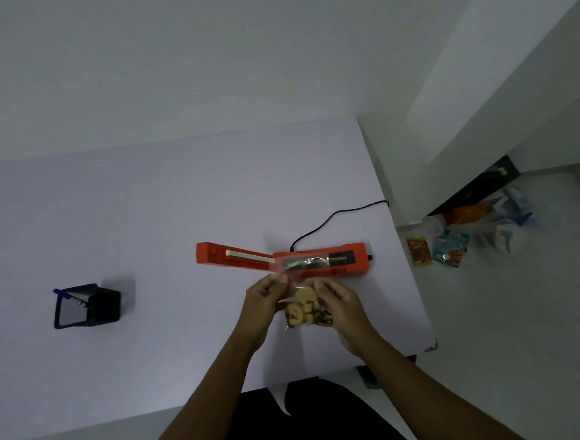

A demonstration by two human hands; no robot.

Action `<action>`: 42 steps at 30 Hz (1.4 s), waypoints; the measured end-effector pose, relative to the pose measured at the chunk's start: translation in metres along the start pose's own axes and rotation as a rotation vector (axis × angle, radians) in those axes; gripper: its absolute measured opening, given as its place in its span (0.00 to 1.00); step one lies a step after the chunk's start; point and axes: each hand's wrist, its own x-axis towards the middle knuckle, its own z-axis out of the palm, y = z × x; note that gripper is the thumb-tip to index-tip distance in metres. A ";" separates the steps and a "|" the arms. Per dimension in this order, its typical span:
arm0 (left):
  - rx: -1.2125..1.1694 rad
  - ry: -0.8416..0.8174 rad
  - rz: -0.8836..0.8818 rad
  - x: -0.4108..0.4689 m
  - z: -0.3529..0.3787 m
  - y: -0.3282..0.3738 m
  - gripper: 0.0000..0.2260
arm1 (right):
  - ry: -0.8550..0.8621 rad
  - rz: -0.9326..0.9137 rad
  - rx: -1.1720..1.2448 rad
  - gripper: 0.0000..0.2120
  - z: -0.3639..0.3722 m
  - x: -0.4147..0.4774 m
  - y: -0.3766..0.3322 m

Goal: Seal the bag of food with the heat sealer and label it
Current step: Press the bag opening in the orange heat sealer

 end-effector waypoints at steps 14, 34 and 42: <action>0.061 0.189 -0.033 -0.048 -0.148 -0.021 0.09 | -0.079 0.121 -0.081 0.07 0.134 -0.004 0.053; 0.495 0.162 -0.226 -0.015 -0.292 -0.018 0.21 | 0.282 0.213 -0.222 0.07 0.279 0.049 0.082; 0.472 0.381 0.073 -0.043 -0.329 0.038 0.03 | 0.381 -0.099 -0.384 0.09 0.325 0.033 0.042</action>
